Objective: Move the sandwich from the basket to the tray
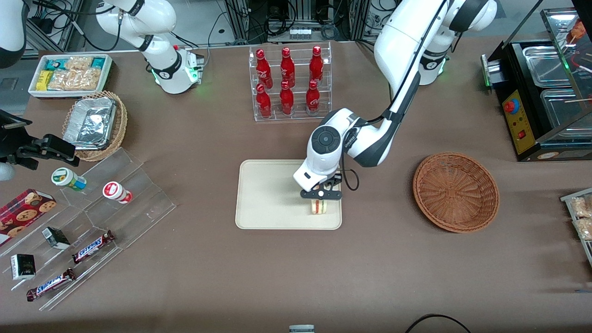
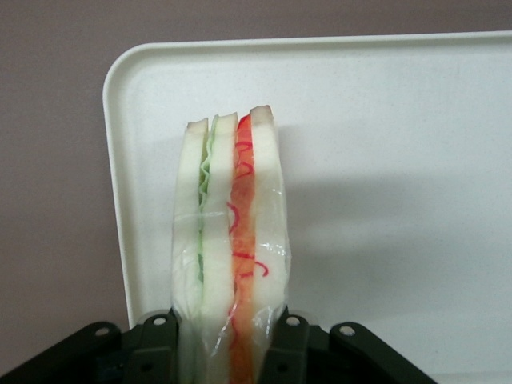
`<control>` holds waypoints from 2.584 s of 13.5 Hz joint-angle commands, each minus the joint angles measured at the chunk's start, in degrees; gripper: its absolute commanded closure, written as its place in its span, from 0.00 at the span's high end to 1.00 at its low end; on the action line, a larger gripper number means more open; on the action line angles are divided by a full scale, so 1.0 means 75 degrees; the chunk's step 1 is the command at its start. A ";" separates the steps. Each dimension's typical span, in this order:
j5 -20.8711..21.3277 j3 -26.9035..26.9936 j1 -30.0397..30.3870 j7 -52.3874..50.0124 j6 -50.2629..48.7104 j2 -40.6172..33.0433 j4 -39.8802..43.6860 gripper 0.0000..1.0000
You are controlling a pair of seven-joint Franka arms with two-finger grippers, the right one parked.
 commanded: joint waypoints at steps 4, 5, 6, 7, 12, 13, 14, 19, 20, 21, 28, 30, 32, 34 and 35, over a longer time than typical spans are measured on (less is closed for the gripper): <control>-0.0109 0.0090 -0.0091 0.0254 -0.0044 0.0304 0.0276 0.41; -0.0109 0.0090 -0.0091 0.0254 -0.0044 0.0304 0.0276 0.42; -0.0109 0.0090 -0.0079 0.0242 -0.0044 0.0304 0.0276 0.47; -0.0109 0.0090 -0.0079 0.0230 -0.0032 0.0304 0.0276 0.54; -0.0331 0.0102 -0.0056 -0.0144 -0.0137 0.0036 0.0288 0.99; -0.0355 0.0113 0.0025 -0.0156 -0.0323 -0.0221 0.0218 1.00; -0.0355 0.0171 0.0049 -0.0157 -0.0743 -0.0456 0.0253 1.00; -0.0391 0.0395 0.1078 -0.0004 -0.2457 -0.1862 0.0171 1.00; -0.0391 0.0395 0.1232 -0.0004 -0.2470 -0.2015 0.0113 1.00; -0.0344 0.0395 0.1372 0.0007 -0.2481 -0.2167 0.0043 1.00; -0.0391 0.0407 0.3141 0.2910 -0.3533 -0.3316 -0.0544 1.00; -0.0321 0.0418 0.3575 0.3159 -0.3735 -0.3632 -0.0567 1.00; -0.0297 0.0418 0.3939 0.3590 -0.4015 -0.3879 -0.0544 1.00; -0.0274 0.0418 0.4232 0.3874 -0.4297 -0.4241 -0.0544 1.00; -0.0273 0.0418 0.4256 0.3886 -0.4391 -0.4464 -0.0556 1.00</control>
